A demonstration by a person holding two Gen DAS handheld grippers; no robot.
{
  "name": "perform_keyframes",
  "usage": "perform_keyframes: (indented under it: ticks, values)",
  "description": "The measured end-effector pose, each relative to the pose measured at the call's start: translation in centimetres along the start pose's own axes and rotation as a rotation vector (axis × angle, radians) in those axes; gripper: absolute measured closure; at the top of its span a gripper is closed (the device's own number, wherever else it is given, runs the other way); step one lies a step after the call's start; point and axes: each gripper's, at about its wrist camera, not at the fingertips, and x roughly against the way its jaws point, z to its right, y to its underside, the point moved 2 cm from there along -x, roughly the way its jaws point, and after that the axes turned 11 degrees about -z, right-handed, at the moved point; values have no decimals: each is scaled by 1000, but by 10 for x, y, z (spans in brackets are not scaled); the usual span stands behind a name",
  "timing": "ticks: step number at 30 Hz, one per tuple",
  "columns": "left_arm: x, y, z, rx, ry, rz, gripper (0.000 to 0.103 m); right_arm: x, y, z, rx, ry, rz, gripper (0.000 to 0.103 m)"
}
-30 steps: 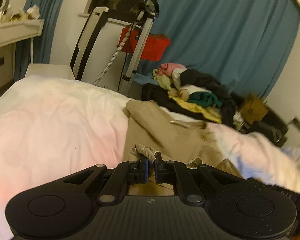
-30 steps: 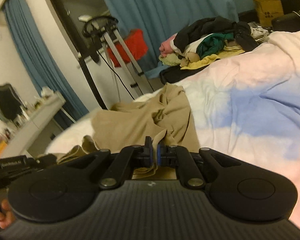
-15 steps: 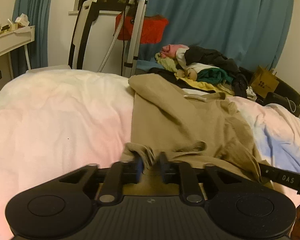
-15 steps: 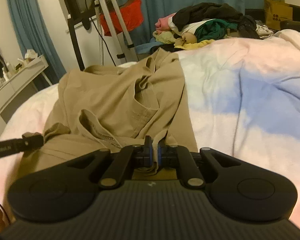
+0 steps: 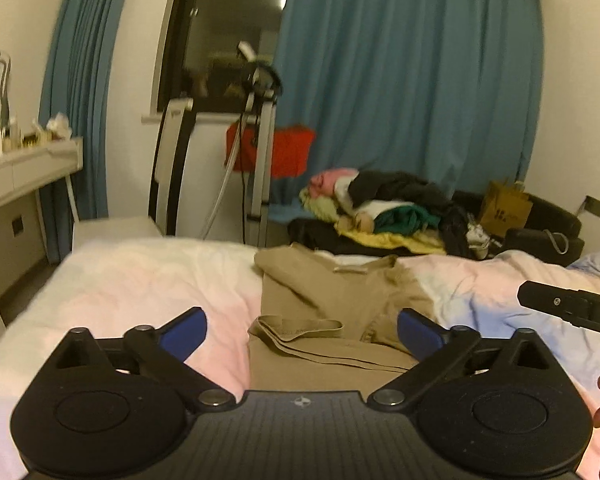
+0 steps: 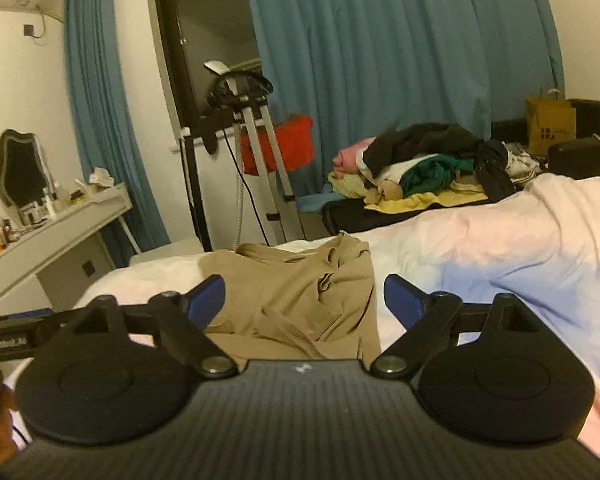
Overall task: Fold clothes
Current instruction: 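Open both grippers and release the folded shirt onto the duvet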
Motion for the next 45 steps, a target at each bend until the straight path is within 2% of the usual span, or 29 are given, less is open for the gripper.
perform_keyframes:
  ticks: [3,9,34,38,45]
  values:
    - [20,7,4,-13,2,19,0,15,4,-6,31,9,14,15]
    - [35,24,6,-22,-1,24,0,16,11,-9,44,21,9,15]
    - [22,35,5,-18,6,-35,0,11,26,-13,49,47,-19,15]
    - [8,41,4,46,67,-142,0,10,27,-12,40,52,-27,15]
    - [-39,72,-8,270,296,-474,4,6,29,-9,26,63,-49,15]
